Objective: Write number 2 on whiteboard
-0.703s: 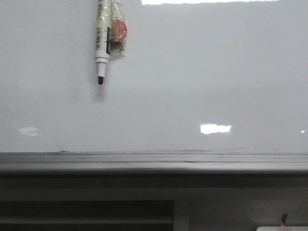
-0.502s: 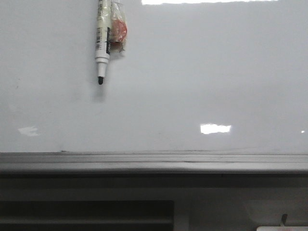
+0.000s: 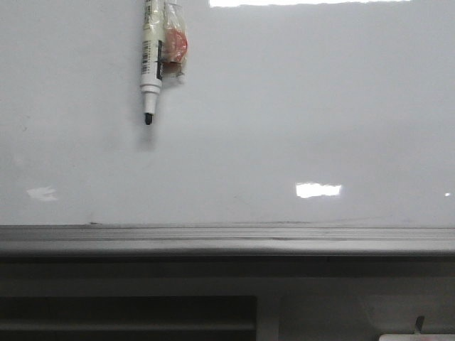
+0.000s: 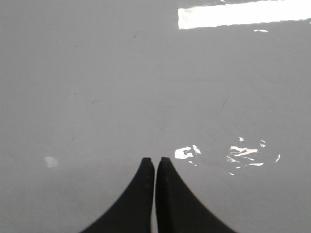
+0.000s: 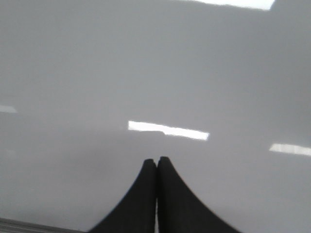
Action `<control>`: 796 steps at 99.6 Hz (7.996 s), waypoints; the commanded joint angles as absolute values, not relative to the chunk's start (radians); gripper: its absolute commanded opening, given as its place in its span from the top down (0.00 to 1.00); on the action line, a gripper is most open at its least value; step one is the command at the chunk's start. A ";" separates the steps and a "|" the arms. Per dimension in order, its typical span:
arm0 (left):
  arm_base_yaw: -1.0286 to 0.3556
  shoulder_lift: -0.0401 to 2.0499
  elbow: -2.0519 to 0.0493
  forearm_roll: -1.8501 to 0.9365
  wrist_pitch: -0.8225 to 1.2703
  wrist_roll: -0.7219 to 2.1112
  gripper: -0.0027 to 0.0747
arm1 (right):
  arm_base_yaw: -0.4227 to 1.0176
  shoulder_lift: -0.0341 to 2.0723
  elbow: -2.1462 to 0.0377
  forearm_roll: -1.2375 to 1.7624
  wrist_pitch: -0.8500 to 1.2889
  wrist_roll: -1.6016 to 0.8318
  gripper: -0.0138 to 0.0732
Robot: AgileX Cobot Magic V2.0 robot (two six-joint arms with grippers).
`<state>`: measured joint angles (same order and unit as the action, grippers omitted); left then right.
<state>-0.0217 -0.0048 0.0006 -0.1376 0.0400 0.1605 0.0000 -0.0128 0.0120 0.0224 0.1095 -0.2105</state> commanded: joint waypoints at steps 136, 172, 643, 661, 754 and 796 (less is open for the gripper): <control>-0.259 0.248 -0.378 -0.689 0.352 0.375 0.99 | 0.100 0.370 -0.374 0.569 0.327 -0.311 0.85; -0.521 0.526 -0.417 -0.815 0.150 0.398 0.45 | 0.178 0.379 -0.375 0.597 0.313 -0.311 0.41; -0.838 0.821 -0.677 -0.401 0.053 0.410 0.99 | 0.227 0.752 -0.590 1.216 0.456 -1.072 0.91; -0.838 0.821 -0.677 -0.401 0.049 0.410 0.99 | 0.227 0.816 -0.590 1.216 0.446 -1.088 0.91; -0.838 0.821 -0.677 -0.401 0.038 0.412 0.99 | 0.225 0.707 -0.404 1.216 0.378 -1.018 0.91; -0.838 0.821 -0.677 -0.401 0.033 0.412 0.99 | 0.225 0.753 -0.404 1.272 0.401 -1.070 0.89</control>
<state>-0.8412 0.8311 -0.6485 -0.3871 0.1117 0.4216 0.2336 0.7544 -0.3867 1.2661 0.4764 -1.0708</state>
